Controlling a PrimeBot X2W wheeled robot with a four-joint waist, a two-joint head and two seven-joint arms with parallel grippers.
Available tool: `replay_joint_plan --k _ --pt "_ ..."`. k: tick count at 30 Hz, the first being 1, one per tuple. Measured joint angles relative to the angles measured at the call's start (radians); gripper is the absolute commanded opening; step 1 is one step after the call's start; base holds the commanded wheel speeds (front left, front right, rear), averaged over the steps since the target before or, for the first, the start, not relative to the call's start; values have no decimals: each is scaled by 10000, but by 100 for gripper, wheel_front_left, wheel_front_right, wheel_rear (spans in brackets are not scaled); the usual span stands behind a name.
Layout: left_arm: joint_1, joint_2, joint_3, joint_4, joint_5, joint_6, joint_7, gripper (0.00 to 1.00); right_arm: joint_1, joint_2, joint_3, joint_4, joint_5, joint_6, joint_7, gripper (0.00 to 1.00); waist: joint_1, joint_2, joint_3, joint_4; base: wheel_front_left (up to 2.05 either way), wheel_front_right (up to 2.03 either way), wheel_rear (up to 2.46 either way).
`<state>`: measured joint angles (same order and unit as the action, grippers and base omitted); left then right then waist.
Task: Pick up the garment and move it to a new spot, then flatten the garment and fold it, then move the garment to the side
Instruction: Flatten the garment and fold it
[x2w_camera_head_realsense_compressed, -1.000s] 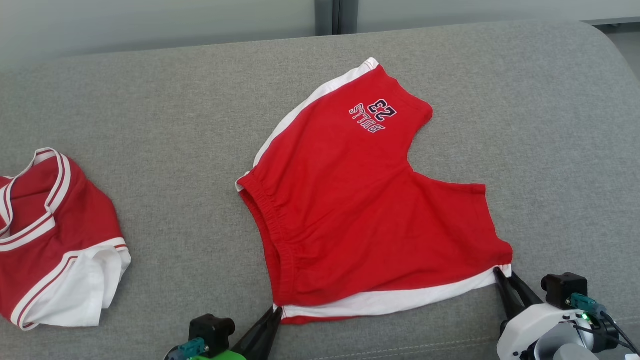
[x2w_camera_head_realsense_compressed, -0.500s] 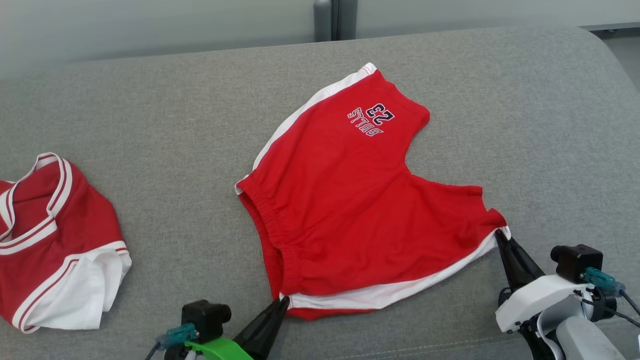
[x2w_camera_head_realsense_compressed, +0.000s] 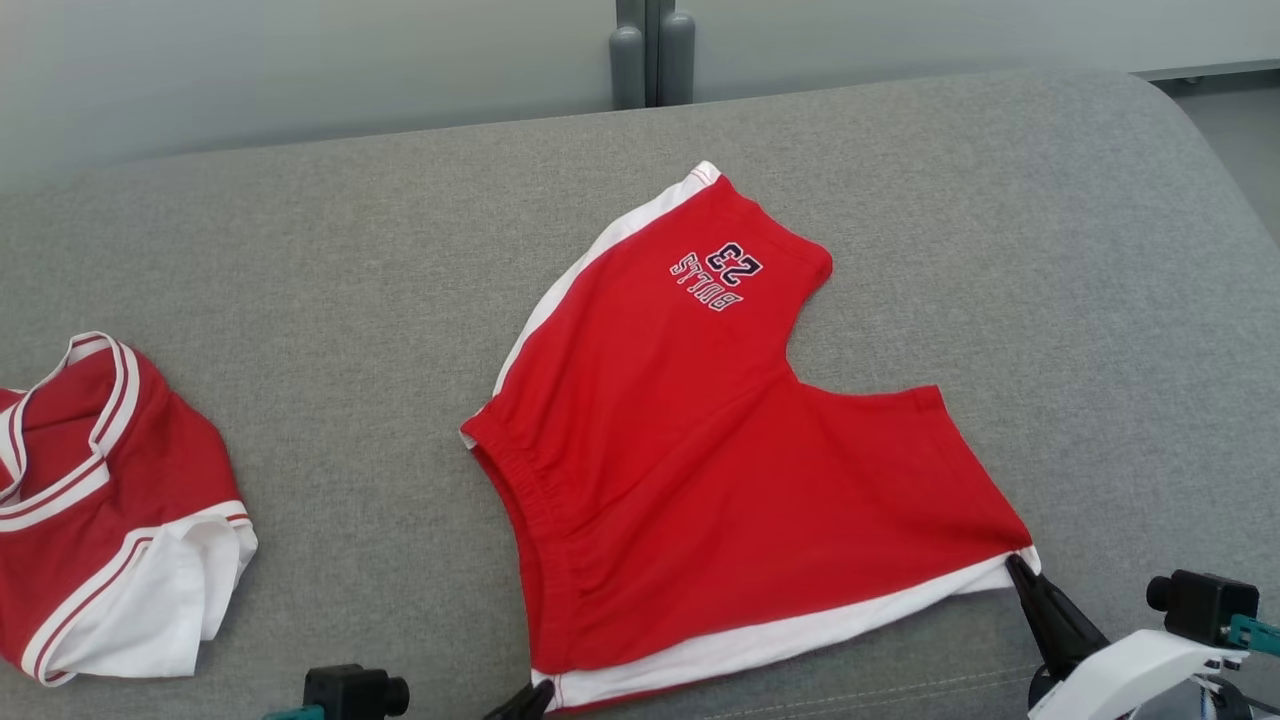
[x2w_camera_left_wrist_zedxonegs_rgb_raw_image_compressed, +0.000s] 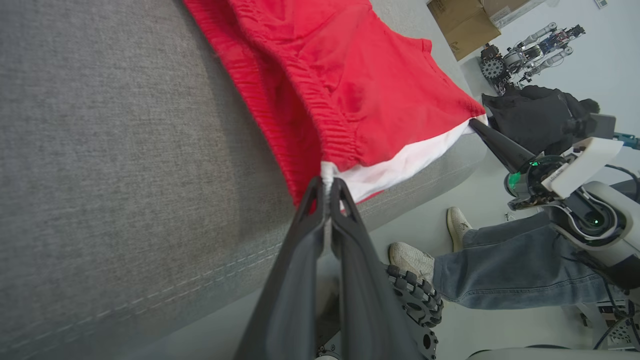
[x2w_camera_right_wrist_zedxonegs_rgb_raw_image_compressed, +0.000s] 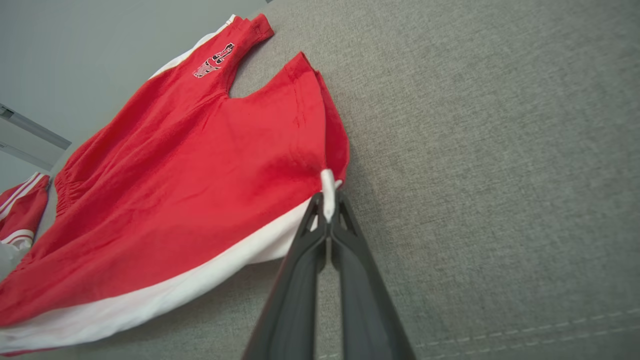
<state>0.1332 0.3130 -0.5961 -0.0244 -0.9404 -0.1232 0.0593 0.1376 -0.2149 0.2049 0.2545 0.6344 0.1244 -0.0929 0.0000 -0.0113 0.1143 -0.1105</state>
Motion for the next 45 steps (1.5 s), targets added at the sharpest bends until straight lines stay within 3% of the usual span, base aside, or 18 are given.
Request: replay_joint_plan --k 10,18,26,31,35,45 --pt "1054 909 765 -1942 -968 25 606 0 1107 -667 -151 -2673 1743 0 800 0 0 0 72 -90 0 0 0" --pt "973 1260 1315 -3275 -1661 370 1275 0 -361 -1106 52 -4169 2155 0 1707 0 0 0 766 -143 0 0 0" --pt "-917 1413 1998 -3822 -2136 978 2100 0 -2387 -1559 -221 -4113 2617 -17 3045 0 0 0 1723 61 0 0 0" --pt "-2176 1358 2084 -3712 -2247 1340 2583 0 -3763 -1662 -579 -4027 2761 -224 3461 0 0 0 2306 413 0 0 0" --pt "-2979 1035 2052 -3390 -2284 1605 2899 0 -4726 -1726 -616 -3793 2754 -477 3839 0 0 0 2781 770 0 0 0" --pt "-4948 282 2240 -2711 -2176 1985 2938 0 -6822 -1835 -265 -3329 2303 -646 4412 0 2 0 4257 1596 0 0 0"
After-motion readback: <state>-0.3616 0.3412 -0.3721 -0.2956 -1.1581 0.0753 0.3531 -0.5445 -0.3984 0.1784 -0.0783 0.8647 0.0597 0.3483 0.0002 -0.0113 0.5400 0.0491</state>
